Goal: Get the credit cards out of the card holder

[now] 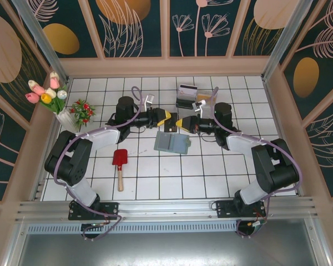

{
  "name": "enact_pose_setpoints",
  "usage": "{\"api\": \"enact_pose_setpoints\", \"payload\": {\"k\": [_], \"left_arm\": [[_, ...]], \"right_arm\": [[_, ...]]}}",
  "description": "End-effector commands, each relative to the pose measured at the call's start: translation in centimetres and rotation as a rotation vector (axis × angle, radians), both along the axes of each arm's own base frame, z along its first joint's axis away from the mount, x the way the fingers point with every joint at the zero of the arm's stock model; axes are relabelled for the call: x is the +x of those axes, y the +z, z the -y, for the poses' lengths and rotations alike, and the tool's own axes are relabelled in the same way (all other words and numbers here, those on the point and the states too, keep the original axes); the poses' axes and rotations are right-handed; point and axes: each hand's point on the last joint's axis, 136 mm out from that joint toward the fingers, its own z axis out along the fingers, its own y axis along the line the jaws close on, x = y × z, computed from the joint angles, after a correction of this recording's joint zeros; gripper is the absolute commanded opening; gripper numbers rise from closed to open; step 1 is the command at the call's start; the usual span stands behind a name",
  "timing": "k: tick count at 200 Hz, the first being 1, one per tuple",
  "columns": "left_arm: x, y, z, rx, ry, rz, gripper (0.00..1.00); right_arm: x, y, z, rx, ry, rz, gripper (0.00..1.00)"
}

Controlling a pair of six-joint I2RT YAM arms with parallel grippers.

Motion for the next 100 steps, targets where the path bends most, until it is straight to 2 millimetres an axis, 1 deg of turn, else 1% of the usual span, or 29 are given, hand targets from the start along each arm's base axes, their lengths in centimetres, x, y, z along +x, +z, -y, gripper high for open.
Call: {"api": "enact_pose_setpoints", "payload": {"k": [1, 12, 16, 29, 33, 34, 38, 53, 60, 73, 100], "left_arm": [[-0.3, 2.6, 0.0, -0.08, -0.024, 0.062, 0.16], [-0.2, 2.9, -0.1, -0.085, -0.014, 0.066, 0.03], [-0.2, 3.0, -0.1, -0.086, -0.009, 0.064, 0.0], [0.1, 3.4, -0.2, -0.092, 0.01, 0.068, 0.0], [0.2, 3.7, -0.2, -0.097, 0.018, 0.071, 0.0], [0.2, 3.7, -0.2, -0.097, 0.019, 0.071, 0.0], [0.3, 3.9, -0.3, -0.1, 0.028, 0.071, 0.0], [0.8, 4.6, -0.5, -0.114, 0.062, 0.073, 0.0], [1.0, 4.9, -0.5, -0.123, 0.078, 0.072, 0.0], [1.3, 5.3, -0.7, -0.132, 0.103, 0.069, 0.0], [1.9, 6.0, -1.0, -0.145, 0.15, 0.071, 0.0]], "right_arm": [[0.2, 2.9, -0.2, 0.067, 0.027, 0.068, 0.0], [0.4, 3.0, 0.0, 0.076, 0.002, 0.057, 0.0], [0.6, 2.9, 0.1, 0.078, -0.014, 0.046, 0.04], [0.9, 3.1, 0.4, 0.098, -0.066, 0.027, 0.16], [0.9, 3.3, 0.5, 0.112, -0.079, 0.027, 0.21], [1.0, 3.4, 0.5, 0.116, -0.081, 0.026, 0.24], [1.0, 3.6, 0.5, 0.129, -0.092, 0.024, 0.28], [1.0, 4.0, 0.5, 0.159, -0.127, 0.013, 0.38], [1.0, 4.1, 0.4, 0.166, -0.138, 0.01, 0.4], [0.8, 4.7, 0.0, 0.185, -0.14, 0.023, 0.42], [0.6, 5.6, -0.8, 0.215, -0.152, 0.017, 0.41]]}}
